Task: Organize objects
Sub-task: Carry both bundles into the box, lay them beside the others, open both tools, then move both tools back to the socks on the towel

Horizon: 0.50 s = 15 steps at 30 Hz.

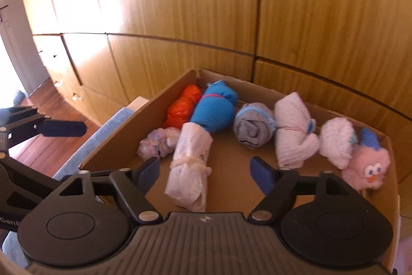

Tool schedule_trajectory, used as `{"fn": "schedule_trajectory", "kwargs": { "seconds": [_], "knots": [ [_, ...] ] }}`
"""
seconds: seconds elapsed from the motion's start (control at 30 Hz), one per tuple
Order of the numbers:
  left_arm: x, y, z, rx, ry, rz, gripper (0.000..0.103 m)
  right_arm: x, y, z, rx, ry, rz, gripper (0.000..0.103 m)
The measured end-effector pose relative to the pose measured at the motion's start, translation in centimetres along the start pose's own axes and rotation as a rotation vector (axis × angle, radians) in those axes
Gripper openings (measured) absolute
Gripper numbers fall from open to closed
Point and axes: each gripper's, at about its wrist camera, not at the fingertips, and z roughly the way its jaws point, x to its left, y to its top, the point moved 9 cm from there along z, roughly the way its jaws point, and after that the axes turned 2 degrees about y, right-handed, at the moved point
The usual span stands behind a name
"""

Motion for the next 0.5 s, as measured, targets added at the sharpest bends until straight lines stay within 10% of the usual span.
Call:
{"fn": "schedule_trajectory", "kwargs": {
  "seconds": [0.5],
  "knots": [
    [-1.4, -1.1, -1.3, 0.01, -0.055, -0.066, 0.089, -3.3, -3.5, -7.5, -0.163, -0.16, 0.186, 0.1]
  ]
}}
